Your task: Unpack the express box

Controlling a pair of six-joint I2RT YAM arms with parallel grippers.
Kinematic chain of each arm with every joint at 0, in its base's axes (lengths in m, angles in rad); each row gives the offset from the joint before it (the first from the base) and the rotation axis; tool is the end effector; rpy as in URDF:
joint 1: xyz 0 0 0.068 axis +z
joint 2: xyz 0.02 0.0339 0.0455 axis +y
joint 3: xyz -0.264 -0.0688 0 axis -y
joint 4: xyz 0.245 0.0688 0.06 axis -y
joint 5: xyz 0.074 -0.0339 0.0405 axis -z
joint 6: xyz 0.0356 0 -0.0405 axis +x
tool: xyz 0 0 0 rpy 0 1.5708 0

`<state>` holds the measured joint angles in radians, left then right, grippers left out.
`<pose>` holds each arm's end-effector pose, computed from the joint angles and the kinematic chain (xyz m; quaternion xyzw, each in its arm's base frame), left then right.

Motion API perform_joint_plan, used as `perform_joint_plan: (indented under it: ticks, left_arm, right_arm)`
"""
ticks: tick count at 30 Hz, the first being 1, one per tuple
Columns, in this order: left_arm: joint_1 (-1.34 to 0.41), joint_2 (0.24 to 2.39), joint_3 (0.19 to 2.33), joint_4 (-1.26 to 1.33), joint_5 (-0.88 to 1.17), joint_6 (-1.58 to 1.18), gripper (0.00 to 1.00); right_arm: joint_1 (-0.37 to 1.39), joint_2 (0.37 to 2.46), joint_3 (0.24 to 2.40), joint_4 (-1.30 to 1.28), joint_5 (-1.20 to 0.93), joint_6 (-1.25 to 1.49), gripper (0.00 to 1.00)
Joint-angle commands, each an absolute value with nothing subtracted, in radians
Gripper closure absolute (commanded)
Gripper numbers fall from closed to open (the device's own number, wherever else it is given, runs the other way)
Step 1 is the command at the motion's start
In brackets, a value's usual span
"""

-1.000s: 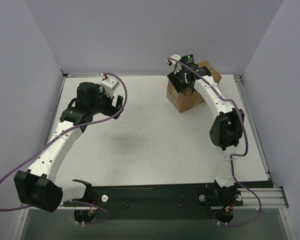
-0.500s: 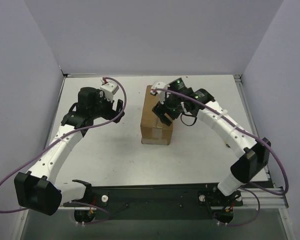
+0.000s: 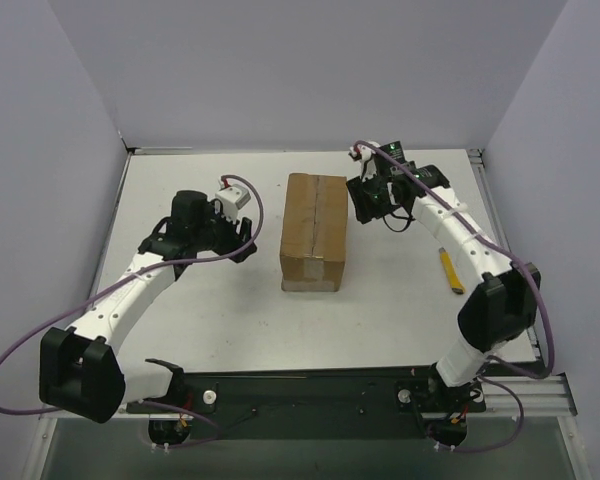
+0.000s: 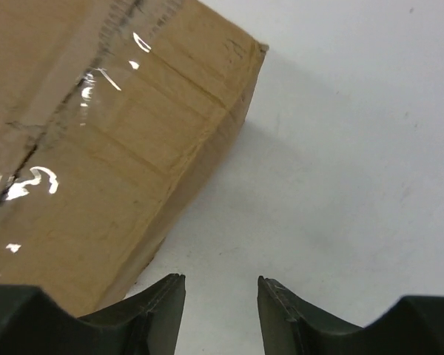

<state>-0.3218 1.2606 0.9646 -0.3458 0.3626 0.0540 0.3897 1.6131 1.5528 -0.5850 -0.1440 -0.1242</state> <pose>0.2590 -0.0997 0.2866 0.2436 0.8488 -0.2186 0.4152 0.3372 0.1440 0.3567 -0.2579 0.8550 0.1227 0.4328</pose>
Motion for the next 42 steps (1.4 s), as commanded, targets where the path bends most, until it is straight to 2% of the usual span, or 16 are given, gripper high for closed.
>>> perform_joint_plan:
  ticks: [1, 9, 15, 22, 27, 33, 42]
  left_arm:
    - [-0.331, 1.233, 0.953, -0.366, 0.501, 0.159, 0.32]
    - [-0.341, 1.157, 0.908, -0.448, 0.474, 0.242, 0.31]
    - [-0.341, 1.126, 0.91, -0.492, 0.445, 0.281, 0.3]
    - [-0.333, 1.117, 0.954, -0.489, 0.462, 0.259, 0.29]
    - [-0.327, 1.146, 1.011, -0.446, 0.434, 0.181, 0.2]
    - [-0.327, 1.181, 1.06, -0.425, 0.437, 0.16, 0.18]
    - [-0.331, 1.197, 1.06, -0.437, 0.433, 0.158, 0.18]
  right_arm:
    - [0.394, 1.732, 1.592, -0.551, -0.152, -0.067, 0.57]
    - [0.531, 2.009, 1.934, -0.546, -0.196, -0.081, 0.57]
    - [0.476, 1.999, 1.953, -0.548, -0.123, -0.067, 0.55]
    - [0.229, 1.821, 1.781, -0.566, -0.144, -0.196, 0.53]
    - [0.028, 1.681, 1.547, -0.661, -0.085, -0.36, 0.47]
    - [-0.156, 1.58, 1.261, -0.71, -0.049, -0.52, 0.43]
    - [-0.192, 1.608, 1.157, -0.654, -0.103, -0.61, 0.39]
